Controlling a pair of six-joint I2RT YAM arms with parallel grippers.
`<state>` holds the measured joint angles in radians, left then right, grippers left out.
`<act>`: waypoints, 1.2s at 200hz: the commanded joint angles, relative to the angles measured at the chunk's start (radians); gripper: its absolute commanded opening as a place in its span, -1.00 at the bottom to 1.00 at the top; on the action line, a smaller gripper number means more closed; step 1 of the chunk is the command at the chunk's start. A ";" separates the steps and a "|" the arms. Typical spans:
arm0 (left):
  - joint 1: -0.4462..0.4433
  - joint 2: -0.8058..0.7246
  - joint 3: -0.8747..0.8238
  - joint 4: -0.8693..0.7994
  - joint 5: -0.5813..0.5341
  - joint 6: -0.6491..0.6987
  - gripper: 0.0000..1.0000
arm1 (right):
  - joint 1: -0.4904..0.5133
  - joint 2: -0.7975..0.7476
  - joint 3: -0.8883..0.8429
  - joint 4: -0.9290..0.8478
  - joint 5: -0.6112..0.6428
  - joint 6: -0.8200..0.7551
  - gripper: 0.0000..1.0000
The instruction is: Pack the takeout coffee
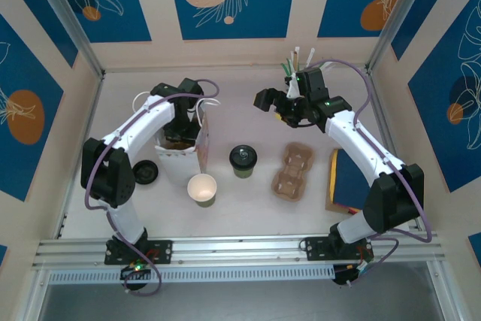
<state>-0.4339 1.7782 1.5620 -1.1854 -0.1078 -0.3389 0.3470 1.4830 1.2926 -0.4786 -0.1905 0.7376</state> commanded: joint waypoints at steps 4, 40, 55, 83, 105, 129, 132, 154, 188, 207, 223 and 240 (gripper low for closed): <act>0.016 0.014 -0.013 -0.003 0.010 0.011 -0.63 | -0.003 -0.018 -0.021 -0.004 -0.013 -0.001 0.98; 0.018 0.015 -0.014 -0.002 0.008 0.013 -0.63 | -0.003 -0.021 -0.020 -0.005 -0.013 -0.001 0.98; 0.018 0.015 -0.015 -0.003 0.010 0.012 -0.63 | -0.003 -0.019 -0.019 -0.005 -0.014 -0.002 0.98; 0.021 0.015 -0.022 -0.003 0.006 0.017 -0.63 | -0.003 -0.017 -0.018 -0.004 -0.014 -0.001 0.98; 0.024 0.015 -0.026 -0.001 0.009 0.020 -0.63 | -0.002 -0.015 -0.019 -0.002 -0.015 0.000 0.98; 0.025 0.020 -0.026 0.000 0.010 0.023 -0.63 | -0.002 -0.013 -0.018 -0.002 -0.017 0.002 0.98; 0.024 0.020 -0.026 -0.002 0.010 0.023 -0.63 | -0.002 -0.012 -0.018 -0.003 -0.017 0.002 0.98; 0.027 0.021 -0.032 0.003 0.010 0.027 -0.63 | -0.002 -0.006 -0.012 -0.002 -0.021 0.002 0.98; 0.030 0.027 -0.039 0.009 0.010 0.030 -0.63 | 0.000 -0.001 0.000 -0.006 -0.020 -0.004 0.98; 0.030 0.035 -0.037 0.010 0.008 0.031 -0.63 | 0.000 -0.001 0.002 -0.007 -0.020 -0.006 0.98; 0.030 0.043 -0.037 0.013 0.005 0.032 -0.63 | 0.000 0.000 0.003 -0.008 -0.020 -0.007 0.98; 0.032 0.049 -0.040 0.018 0.005 0.034 -0.63 | 0.000 0.002 0.003 -0.005 -0.021 -0.007 0.98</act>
<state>-0.4206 1.8015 1.5322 -1.1645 -0.1078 -0.3302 0.3466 1.4830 1.2926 -0.4786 -0.1909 0.7376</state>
